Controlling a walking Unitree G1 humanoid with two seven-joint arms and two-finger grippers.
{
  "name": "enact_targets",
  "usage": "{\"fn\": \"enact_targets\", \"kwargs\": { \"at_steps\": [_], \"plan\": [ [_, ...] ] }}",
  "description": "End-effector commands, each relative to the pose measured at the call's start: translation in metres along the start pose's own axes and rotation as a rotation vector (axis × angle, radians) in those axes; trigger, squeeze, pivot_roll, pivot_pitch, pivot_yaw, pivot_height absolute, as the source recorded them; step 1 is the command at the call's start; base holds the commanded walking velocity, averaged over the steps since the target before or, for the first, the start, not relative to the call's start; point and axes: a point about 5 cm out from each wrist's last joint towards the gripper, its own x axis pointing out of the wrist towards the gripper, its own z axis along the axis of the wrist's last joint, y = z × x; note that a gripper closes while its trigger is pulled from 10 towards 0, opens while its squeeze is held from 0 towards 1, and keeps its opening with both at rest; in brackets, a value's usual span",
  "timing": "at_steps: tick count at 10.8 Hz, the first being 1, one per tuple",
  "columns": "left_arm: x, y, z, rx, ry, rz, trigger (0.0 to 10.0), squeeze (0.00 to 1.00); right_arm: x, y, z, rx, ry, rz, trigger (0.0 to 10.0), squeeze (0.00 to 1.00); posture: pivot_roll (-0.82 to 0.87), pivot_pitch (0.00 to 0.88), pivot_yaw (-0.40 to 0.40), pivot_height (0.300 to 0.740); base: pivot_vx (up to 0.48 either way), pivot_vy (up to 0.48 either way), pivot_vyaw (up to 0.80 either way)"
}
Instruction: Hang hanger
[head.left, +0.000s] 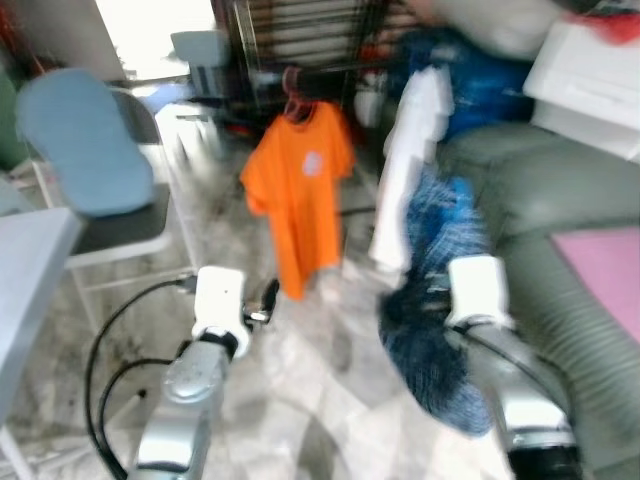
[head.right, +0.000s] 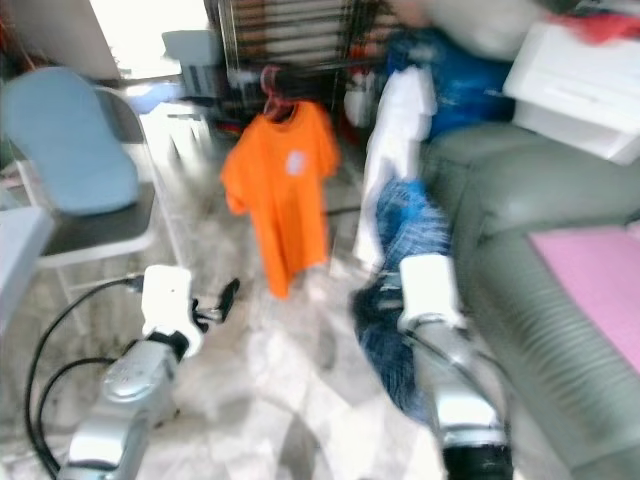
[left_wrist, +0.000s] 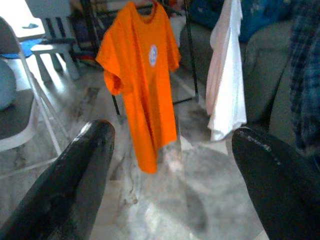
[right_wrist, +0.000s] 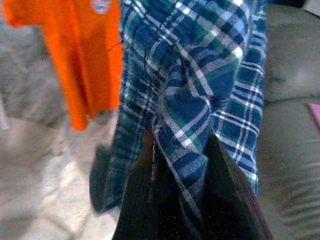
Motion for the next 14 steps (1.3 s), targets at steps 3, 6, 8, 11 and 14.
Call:
{"fn": "enact_targets", "kwargs": {
  "at_steps": [3,6,8,11,14],
  "plan": [
    [-0.001,-0.003,0.0,-0.047,0.003,0.016,10.0,0.0,-0.005,0.002,0.006,0.035,-0.013,0.025,10.0,0.0,-0.15,0.054,0.068,0.74,0.0,0.0,-0.27],
    [0.0,-0.006,-0.003,-0.057,0.017,0.001,10.0,0.0,-0.007,0.004,0.003,0.034,0.004,0.033,10.0,0.0,-0.16,0.053,0.072,0.74,0.0,0.0,-0.8],
    [0.001,-0.009,-0.002,-0.047,0.013,-0.014,10.0,0.0,-0.007,0.006,0.003,0.02,0.008,0.047,10.0,0.0,-0.16,0.055,0.069,0.74,0.0,0.0,-0.8],
    [0.001,-0.011,-0.002,-0.033,0.007,-0.027,10.0,0.0,-0.007,0.007,0.003,-0.031,0.0,0.074,10.0,0.0,-0.16,0.059,0.066,0.74,0.0,0.0,-0.26],
    [0.0,-0.013,-0.001,-0.054,-0.003,-0.042,10.0,0.0,-0.009,0.009,0.002,-0.03,-0.001,0.086,10.0,0.0,-0.16,0.06,0.066,0.74,0.0,-0.32,0.33]
  ]
}}
